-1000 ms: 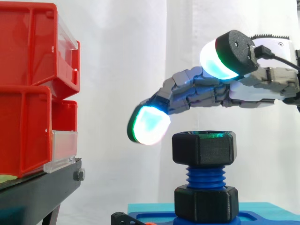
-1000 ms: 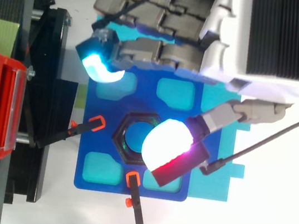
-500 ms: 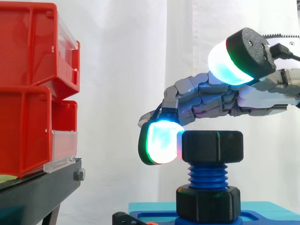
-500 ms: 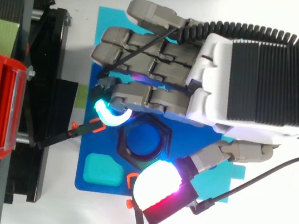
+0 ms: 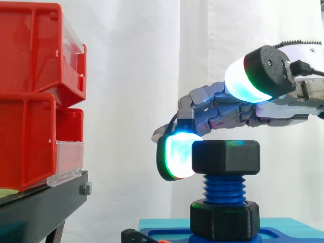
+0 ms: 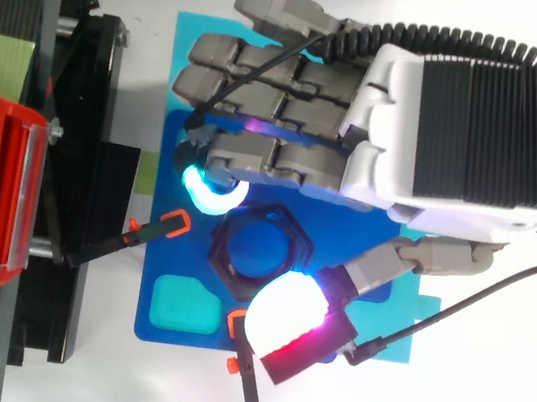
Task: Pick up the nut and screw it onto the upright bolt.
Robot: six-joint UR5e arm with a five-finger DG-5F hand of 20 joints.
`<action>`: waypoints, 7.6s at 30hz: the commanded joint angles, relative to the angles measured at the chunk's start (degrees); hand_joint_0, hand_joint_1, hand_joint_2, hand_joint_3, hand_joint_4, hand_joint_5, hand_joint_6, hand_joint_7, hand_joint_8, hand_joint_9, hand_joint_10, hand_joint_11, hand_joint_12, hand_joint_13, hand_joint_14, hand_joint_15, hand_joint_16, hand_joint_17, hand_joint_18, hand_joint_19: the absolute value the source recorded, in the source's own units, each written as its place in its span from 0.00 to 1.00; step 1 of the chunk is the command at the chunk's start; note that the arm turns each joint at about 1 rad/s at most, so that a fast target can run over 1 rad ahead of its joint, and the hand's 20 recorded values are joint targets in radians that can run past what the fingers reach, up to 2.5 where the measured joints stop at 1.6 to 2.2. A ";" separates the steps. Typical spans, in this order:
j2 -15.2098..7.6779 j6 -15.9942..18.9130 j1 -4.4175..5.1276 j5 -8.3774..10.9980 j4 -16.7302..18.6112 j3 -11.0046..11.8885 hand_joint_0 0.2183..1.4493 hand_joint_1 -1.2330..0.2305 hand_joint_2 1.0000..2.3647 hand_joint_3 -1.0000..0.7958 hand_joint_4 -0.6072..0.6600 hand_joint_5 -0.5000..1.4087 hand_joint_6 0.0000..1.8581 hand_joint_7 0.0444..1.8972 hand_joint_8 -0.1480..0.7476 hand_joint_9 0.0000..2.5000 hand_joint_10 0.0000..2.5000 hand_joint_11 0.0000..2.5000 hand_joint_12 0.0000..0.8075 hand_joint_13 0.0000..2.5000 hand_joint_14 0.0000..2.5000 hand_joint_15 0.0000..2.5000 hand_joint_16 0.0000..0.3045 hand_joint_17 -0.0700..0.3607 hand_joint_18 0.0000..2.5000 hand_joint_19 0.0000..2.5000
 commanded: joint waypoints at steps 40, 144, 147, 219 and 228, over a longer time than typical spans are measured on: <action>0.00 -2.77 -3.25 -7.58 -10.51 7.98 0.20 0.83 0.00 0.28 0.59 0.16 0.27 0.31 0.41 0.12 0.00 0.00 0.44 0.01 0.00 0.00 0.19 0.47 0.00 0.00; 0.00 -1.98 -3.07 -9.43 0.12 3.23 0.20 0.80 0.00 0.28 0.63 0.17 0.27 0.35 0.41 0.12 0.00 0.00 0.43 0.02 0.00 0.00 0.17 0.44 0.00 0.00; 0.00 -1.28 -2.28 -8.73 -0.05 3.23 0.20 0.80 0.00 0.28 0.63 0.17 0.27 0.35 0.41 0.11 0.00 0.00 0.43 0.02 0.00 0.00 0.17 0.44 0.00 0.00; -1.49 0.04 -4.57 -12.33 0.21 3.14 0.24 0.71 0.00 0.28 0.71 0.24 0.27 0.63 0.49 0.26 0.00 0.00 0.27 0.12 0.00 0.00 0.07 0.28 0.00 0.00; -1.49 -0.31 -5.62 -13.56 0.21 3.14 0.25 0.69 0.00 0.28 0.65 0.28 0.27 0.71 0.49 0.33 0.00 0.00 0.25 0.16 0.00 0.00 0.06 0.26 0.04 0.00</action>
